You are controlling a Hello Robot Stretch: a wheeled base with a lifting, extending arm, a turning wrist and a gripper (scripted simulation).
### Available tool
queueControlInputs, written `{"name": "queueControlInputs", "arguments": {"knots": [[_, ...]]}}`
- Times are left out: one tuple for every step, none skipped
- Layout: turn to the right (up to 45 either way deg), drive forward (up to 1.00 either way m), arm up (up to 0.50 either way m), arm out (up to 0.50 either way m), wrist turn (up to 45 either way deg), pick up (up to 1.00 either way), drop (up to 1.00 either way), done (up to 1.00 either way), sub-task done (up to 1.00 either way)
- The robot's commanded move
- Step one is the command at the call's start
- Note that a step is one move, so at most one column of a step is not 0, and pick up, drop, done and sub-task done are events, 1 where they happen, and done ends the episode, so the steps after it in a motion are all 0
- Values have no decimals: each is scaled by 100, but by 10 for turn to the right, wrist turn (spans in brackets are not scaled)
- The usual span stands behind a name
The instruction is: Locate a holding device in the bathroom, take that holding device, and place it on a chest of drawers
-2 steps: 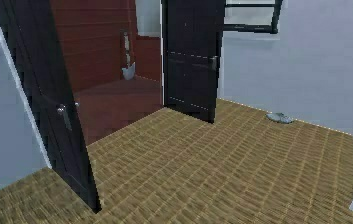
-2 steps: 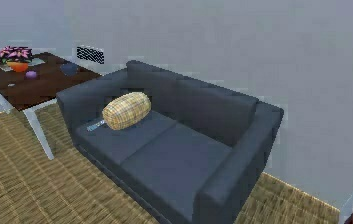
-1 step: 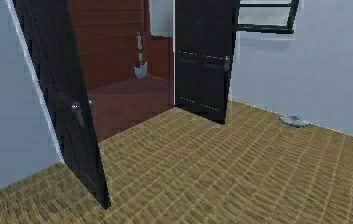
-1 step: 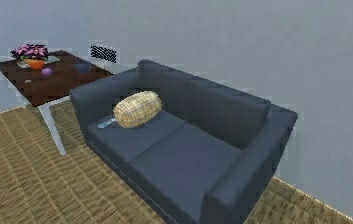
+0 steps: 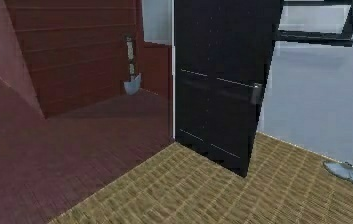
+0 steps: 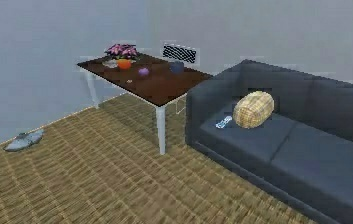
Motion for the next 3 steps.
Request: {"name": "queueControlInputs", "arguments": {"knots": [[0, 30, 0, 0, 0, 0, 0, 0, 0], [-450, 0, 0, 0, 0, 0, 0, 0, 0], [-30, 0, 0, 0, 0, 0, 0, 0, 0]]}}
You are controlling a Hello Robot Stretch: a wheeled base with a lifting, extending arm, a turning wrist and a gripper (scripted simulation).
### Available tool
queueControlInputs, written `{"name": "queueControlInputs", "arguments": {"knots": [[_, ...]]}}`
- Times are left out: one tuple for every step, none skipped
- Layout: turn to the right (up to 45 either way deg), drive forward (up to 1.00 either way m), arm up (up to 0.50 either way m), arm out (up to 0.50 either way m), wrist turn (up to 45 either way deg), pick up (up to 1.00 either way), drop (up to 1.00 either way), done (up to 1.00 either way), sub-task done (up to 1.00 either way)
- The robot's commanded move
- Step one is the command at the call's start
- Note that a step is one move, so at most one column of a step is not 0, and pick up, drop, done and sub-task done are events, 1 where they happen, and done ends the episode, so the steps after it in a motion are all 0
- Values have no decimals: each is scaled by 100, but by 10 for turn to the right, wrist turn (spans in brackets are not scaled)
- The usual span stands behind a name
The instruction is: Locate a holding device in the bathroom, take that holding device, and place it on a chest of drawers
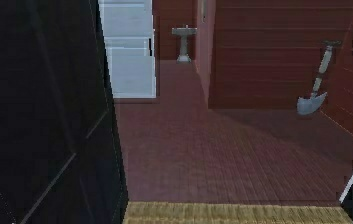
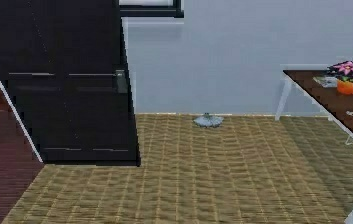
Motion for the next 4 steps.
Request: {"name": "queueControlInputs", "arguments": {"knots": [[0, 100, 0, 0, 0, 0, 0, 0, 0], [0, 100, 0, 0, 0, 0, 0, 0, 0], [0, 100, 0, 0, 0, 0, 0, 0, 0], [-30, 0, 0, 0, 0, 0, 0, 0, 0]]}}
